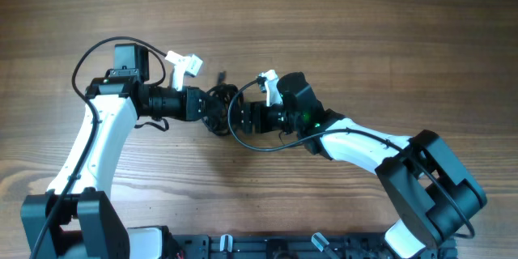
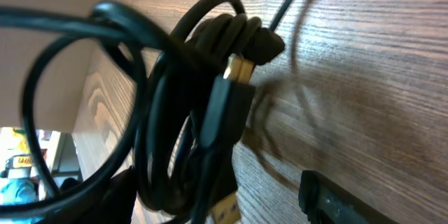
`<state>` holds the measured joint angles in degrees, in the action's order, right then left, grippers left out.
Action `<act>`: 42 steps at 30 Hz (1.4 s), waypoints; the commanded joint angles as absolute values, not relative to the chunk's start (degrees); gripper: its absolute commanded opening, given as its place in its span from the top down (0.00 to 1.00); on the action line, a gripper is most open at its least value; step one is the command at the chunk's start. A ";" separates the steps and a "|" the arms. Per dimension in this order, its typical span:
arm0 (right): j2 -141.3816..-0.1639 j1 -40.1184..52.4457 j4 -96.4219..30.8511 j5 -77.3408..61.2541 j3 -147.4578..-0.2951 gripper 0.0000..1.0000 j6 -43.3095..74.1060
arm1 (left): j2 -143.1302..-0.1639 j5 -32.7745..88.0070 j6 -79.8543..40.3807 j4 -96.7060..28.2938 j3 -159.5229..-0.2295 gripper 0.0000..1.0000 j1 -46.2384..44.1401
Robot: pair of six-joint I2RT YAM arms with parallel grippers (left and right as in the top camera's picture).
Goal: Untangle cables
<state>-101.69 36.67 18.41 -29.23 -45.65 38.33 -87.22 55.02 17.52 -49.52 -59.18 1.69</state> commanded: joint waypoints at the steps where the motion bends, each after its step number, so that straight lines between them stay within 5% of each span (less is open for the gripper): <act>1: -102.78 36.67 18.79 -26.46 -46.37 0.24 39.13 | -87.39 61.19 22.59 -50.02 -59.07 0.96 1.34; 5: -102.78 36.32 18.79 -24.36 -46.37 0.29 39.18 | -87.39 61.52 23.64 -50.52 -59.07 0.96 1.34; 8: -102.78 35.51 18.65 -25.28 -46.37 0.63 39.24 | -87.39 61.52 23.64 -50.50 -59.07 0.96 1.34; 12: -102.78 35.24 19.33 -27.00 -46.37 0.95 39.59 | -87.39 61.52 23.64 -50.50 -59.09 0.96 1.34; 19: -102.76 29.76 17.76 -27.55 -46.39 0.96 39.03 | -87.39 56.18 22.50 -48.51 -59.07 0.96 1.39; 25: -102.76 23.16 8.12 -32.32 -46.39 0.96 39.03 | -87.39 40.93 6.26 -43.44 -59.07 0.96 1.39; 32: -102.76 22.63 6.55 -33.15 -46.39 0.96 38.98 | -87.39 40.01 5.06 -43.27 -59.07 0.96 1.37; 39: -100.57 22.41 9.04 -41.28 -47.09 0.58 37.06 | -87.39 41.08 5.15 -43.70 -59.07 0.95 0.54; 42: -96.97 22.41 9.17 -41.80 -48.12 0.51 36.05 | -87.39 41.08 5.56 -43.66 -59.07 0.92 -0.75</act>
